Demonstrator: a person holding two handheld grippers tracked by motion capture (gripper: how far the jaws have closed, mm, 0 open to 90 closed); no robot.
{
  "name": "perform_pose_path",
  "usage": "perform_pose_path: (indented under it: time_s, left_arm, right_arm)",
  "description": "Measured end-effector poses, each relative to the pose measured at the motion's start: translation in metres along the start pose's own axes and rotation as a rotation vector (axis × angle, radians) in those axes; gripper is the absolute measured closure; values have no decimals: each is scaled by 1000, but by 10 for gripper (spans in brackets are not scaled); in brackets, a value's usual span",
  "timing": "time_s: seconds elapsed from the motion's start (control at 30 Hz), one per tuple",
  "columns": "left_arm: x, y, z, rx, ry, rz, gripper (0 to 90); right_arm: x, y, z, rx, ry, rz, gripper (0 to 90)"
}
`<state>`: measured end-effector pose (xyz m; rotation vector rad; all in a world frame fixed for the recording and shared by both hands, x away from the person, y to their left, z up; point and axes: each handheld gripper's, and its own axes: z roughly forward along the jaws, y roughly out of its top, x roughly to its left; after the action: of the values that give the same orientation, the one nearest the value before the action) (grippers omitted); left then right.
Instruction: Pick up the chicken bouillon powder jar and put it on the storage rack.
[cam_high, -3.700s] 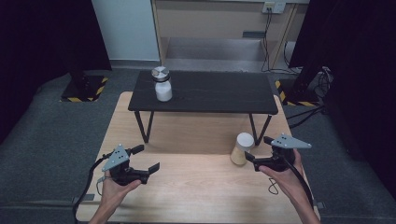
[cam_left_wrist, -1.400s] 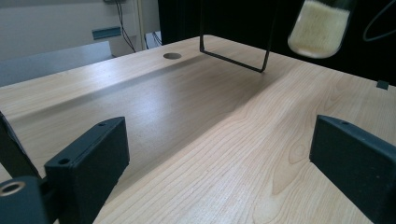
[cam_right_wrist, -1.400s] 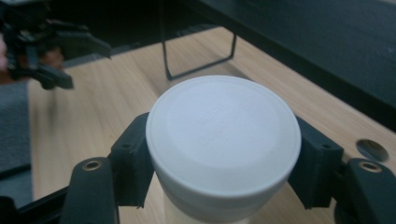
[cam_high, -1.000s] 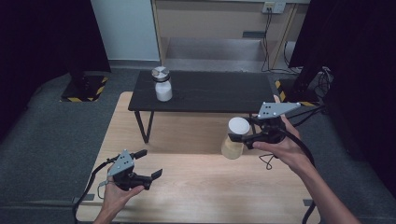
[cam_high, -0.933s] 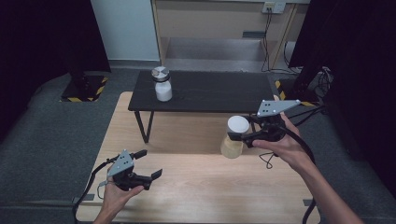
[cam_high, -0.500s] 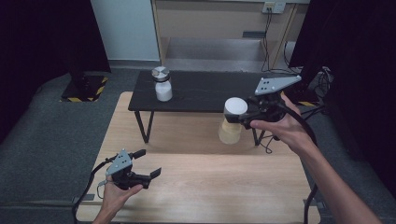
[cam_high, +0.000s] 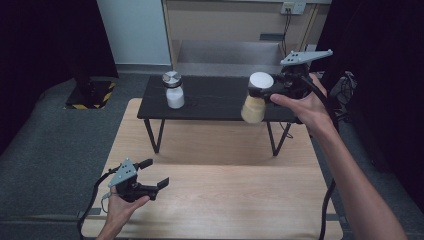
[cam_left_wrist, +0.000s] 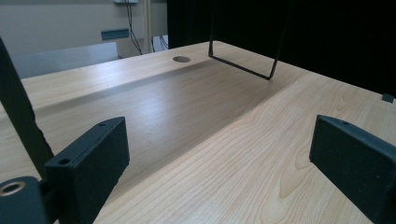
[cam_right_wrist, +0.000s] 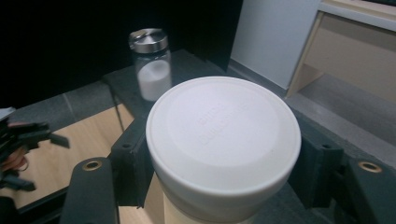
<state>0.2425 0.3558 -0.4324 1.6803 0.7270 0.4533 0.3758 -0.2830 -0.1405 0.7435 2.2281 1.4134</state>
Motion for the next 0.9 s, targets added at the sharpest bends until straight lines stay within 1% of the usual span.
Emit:
perform_pose_path:
  time_s: [0.1, 0.17, 0.2, 0.33, 0.4, 0.57, 0.63, 0.73, 0.83, 0.9]
  left_arm:
    - [0, 0, 0, -1, 1, 0, 37]
    - [1, 0, 0, 0, 1, 0, 37]
    - [1, 0, 0, 1, 1, 1, 37]
    - [1, 0, 0, 1, -1, 0, 37]
    - [1, 0, 0, 2, 1, 1, 38]
    - [1, 0, 0, 1, -1, 1, 37]
    - [1, 0, 0, 2, -1, 4, 37]
    - [1, 0, -1, 0, -3, 3, 37]
    - [2, 0, -1, 0, -4, 2, 38]
    - [2, 0, -1, 0, -4, 2, 38]
  right_arm:
    - [-6, 3, 3, -6, -27, 23, 339]
    - [-8, 5, 5, -6, -55, 37, 339]
    - [-8, 6, 7, -2, -69, 35, 339]
    - [-14, 6, 15, -4, -124, 70, 339]
    - [-15, 8, 20, 5, -154, 83, 339]
    - [-19, 10, 30, 14, -226, 100, 339]
    - [-22, 10, 32, 8, -242, 114, 339]
    - [-24, 10, 34, 10, -258, 120, 339]
    - [-27, 7, 37, 11, -256, 136, 339]
    - [-29, 5, 40, 23, -250, 139, 339]
